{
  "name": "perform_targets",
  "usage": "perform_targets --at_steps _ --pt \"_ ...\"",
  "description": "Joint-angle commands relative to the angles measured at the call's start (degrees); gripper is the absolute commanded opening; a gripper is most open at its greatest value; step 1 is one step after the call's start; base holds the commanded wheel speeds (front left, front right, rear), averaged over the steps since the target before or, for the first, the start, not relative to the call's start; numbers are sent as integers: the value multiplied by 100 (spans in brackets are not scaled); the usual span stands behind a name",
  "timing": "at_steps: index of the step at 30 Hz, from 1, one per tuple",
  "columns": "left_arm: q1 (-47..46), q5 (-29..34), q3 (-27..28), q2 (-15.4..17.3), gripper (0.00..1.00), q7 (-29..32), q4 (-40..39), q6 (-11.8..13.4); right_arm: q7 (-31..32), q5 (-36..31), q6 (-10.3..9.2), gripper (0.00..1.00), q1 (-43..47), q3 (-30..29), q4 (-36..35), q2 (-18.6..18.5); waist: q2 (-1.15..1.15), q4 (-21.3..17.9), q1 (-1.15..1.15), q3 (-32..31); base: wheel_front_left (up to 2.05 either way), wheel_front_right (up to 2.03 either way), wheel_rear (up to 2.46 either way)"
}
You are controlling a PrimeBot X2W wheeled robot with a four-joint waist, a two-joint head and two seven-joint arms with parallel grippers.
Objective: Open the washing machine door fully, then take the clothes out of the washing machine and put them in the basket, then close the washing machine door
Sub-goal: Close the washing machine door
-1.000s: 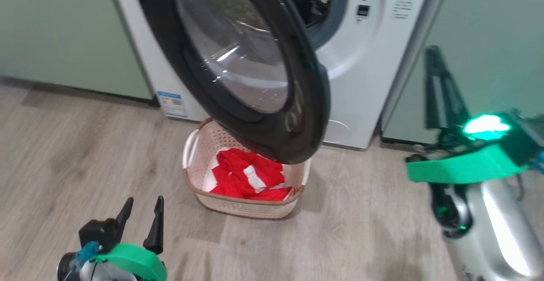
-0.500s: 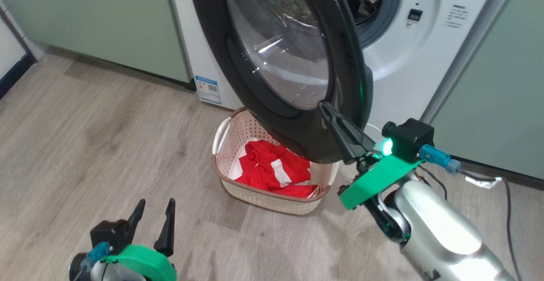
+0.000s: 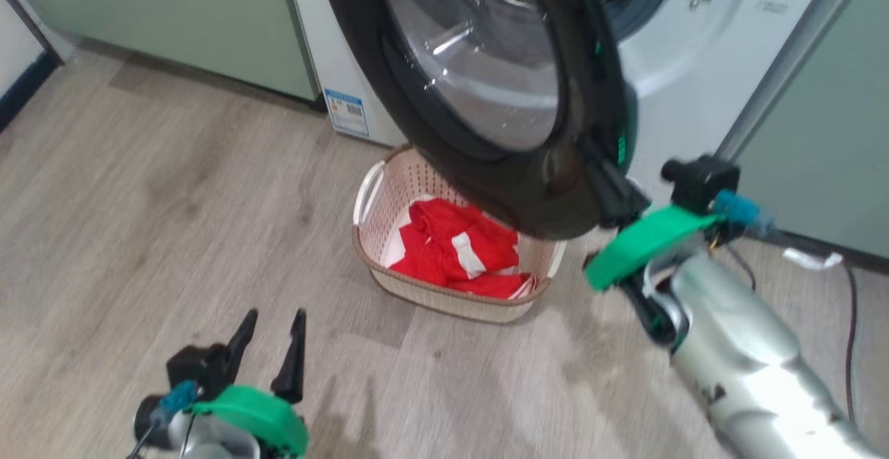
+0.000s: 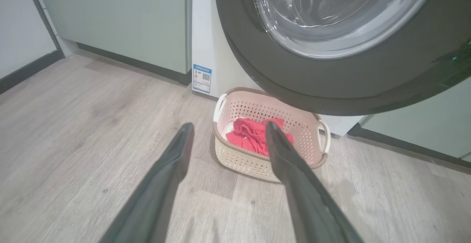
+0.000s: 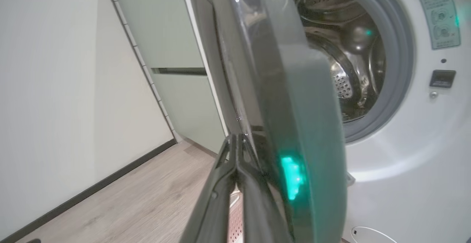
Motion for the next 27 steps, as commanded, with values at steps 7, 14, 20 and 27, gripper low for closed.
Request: perform_targets --at_steps 7,14,20,27 --pt "-577 -25 25 -104 100 -53 -273 -35 -33 12 -6 0 -1034 -512 413 0 0 -36 0 548 0 0 0" --pt "-806 -59 -147 -194 100 -53 -306 -35 -33 -81 -6 0 -2082 -874 1194 -201 0 -18 0 1042 0 0 0" --pt "-1019 -200 -338 -219 100 -53 -334 -35 -33 -206 -6 0 -2986 -997 1890 -400 0 54 0 1413 0 0 0" --pt "-1182 -402 -519 -221 100 -53 -372 -35 -33 -190 -6 0 -3788 -1057 2494 -578 0 163 0 1681 0 0 0"
